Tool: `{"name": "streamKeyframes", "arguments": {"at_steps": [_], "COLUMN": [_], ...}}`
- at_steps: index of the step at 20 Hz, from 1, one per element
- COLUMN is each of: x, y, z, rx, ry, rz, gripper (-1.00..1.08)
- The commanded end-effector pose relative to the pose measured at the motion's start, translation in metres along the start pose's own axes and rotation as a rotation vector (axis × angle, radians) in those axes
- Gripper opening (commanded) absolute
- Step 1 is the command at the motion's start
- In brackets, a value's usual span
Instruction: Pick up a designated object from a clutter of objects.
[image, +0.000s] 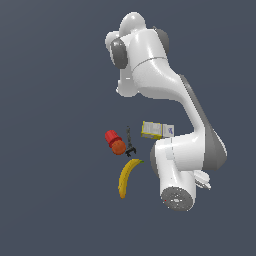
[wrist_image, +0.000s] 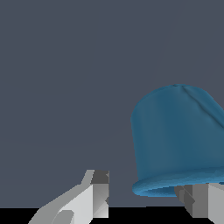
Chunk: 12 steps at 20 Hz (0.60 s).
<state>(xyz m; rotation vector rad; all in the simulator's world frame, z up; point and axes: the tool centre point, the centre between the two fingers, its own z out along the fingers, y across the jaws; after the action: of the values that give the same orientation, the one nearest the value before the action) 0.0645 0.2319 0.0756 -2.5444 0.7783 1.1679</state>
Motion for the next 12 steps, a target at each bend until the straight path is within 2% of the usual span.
{"name": "streamKeyframes", "arguments": {"at_steps": [1,4,5,12], "x": [-0.0001,0.0002,0.0002,0.0002], "y": [-0.0001,-0.0001,-0.0001,-0.0001], "z": [0.0044,0.0062,0.0062,0.0062], "rx": [0.000,0.000,0.000,0.000], "ry": [0.000,-0.001,-0.001,-0.001], "rz": [0.000,0.000,0.000,0.000], "gripper": [0.28,0.28,-1.00,-1.00]}}
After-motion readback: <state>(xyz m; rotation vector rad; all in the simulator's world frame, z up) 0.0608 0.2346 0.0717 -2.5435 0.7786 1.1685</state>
